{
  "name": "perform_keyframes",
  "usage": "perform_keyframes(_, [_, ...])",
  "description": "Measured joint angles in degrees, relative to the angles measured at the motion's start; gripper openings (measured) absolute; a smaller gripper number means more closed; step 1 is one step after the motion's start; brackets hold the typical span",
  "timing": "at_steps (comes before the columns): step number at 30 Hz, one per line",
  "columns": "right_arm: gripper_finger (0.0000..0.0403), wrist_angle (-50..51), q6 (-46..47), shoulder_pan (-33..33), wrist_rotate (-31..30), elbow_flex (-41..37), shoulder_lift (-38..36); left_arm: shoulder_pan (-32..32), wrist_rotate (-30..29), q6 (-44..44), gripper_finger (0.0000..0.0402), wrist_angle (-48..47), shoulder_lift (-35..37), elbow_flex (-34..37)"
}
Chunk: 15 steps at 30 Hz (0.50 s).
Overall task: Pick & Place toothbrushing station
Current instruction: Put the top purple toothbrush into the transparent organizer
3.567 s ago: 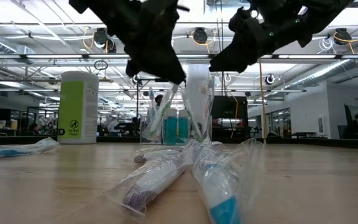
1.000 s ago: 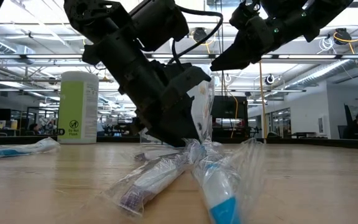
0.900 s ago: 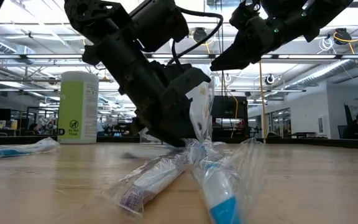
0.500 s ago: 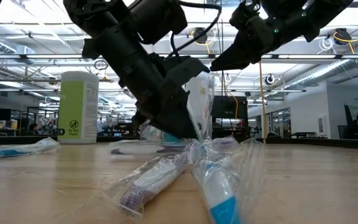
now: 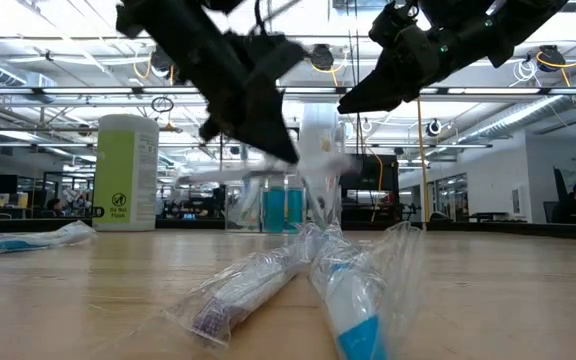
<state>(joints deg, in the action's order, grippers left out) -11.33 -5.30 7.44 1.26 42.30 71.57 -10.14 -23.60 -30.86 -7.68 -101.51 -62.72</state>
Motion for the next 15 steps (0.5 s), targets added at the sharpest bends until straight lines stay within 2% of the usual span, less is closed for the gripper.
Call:
perform_keyframes(7, [0.0171,-0.1,0.0,0.0,0.0,0.0,0.0,0.4,-8.6,3.4,0.0,-4.2,7.9,0.0])
perform_keyframes(15, [0.0171,-0.9,0.0,0.0,0.0,0.0,0.0,0.9,-13.5,5.7,0.0,-6.2,11.4,0.0])
